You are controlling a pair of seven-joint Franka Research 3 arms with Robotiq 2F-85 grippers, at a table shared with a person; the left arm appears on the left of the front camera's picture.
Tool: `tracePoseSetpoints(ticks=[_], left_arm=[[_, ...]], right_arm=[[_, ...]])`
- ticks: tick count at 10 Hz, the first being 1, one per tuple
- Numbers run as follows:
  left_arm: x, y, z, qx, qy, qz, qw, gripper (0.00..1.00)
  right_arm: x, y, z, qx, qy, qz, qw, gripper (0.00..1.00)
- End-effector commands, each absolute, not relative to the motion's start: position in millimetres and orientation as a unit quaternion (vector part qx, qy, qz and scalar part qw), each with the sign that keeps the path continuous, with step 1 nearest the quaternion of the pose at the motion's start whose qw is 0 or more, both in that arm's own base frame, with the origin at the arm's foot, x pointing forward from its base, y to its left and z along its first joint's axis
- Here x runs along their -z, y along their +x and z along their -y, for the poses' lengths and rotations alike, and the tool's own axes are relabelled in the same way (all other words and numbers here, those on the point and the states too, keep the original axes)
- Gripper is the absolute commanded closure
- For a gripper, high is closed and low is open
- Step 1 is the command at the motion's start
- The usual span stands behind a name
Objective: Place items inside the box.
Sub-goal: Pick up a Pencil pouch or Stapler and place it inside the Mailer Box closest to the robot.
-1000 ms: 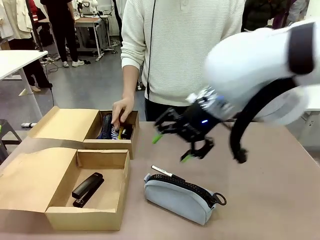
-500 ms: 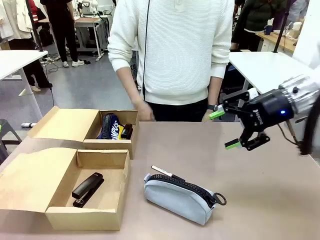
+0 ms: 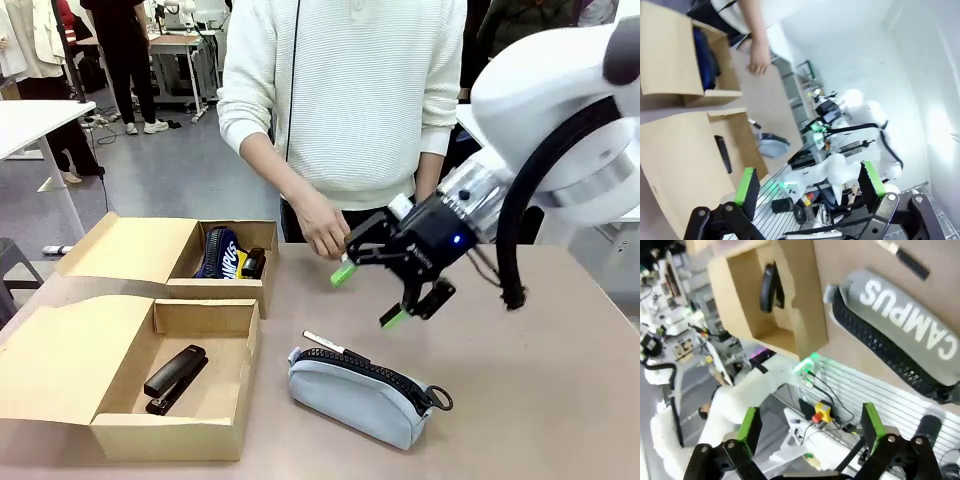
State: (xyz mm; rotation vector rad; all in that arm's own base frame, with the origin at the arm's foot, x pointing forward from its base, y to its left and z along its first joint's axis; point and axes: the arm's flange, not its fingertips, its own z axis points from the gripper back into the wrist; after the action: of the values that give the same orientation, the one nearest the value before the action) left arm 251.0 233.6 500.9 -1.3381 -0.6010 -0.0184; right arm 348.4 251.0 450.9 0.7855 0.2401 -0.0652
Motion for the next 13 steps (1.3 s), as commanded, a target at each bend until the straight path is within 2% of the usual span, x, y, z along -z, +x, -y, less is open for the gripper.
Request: tracePoseSetpoints(ticks=[1, 3, 4, 5, 6, 7, 8, 13], left_arm=[[-485, 264, -220, 0.01, -0.593, 0.26, 0.762, 0.0], [-485, 264, -220, 0.01, -0.593, 0.26, 0.762, 0.0], [-485, 264, -220, 0.01, -0.593, 0.26, 0.762, 0.0], [-485, 264, -220, 0.01, -0.593, 0.26, 0.762, 0.0], [-485, 264, -220, 0.01, -0.593, 0.26, 0.762, 0.0], [-485, 264, -220, 0.01, -0.593, 0.26, 0.762, 0.0], [-485, 264, -220, 0.01, -0.593, 0.26, 0.762, 0.0], [-485, 264, -220, 0.01, -0.593, 0.26, 0.762, 0.0]], right_arm=[[-469, 352, -182, 0.058, 0.429, -0.086, 0.897, 0.0], [-456, 333, -70, 0.053, 0.537, -0.133, 0.832, 0.0], [-431, 298, 37, 0.021, 0.651, -0.125, 0.749, 0.0], [-415, 284, 78, 0.027, 0.696, -0.112, 0.709, 0.0], [-397, 275, 109, 0.094, 0.723, -0.1, 0.677, 0.0], [-383, 273, 116, 0.226, 0.728, -0.035, 0.646, 0.0], [-445, 291, 61, 0.057, 0.68, -0.086, 0.726, 0.0], [-445, 291, 61, 0.057, 0.68, -0.086, 0.726, 0.0]])
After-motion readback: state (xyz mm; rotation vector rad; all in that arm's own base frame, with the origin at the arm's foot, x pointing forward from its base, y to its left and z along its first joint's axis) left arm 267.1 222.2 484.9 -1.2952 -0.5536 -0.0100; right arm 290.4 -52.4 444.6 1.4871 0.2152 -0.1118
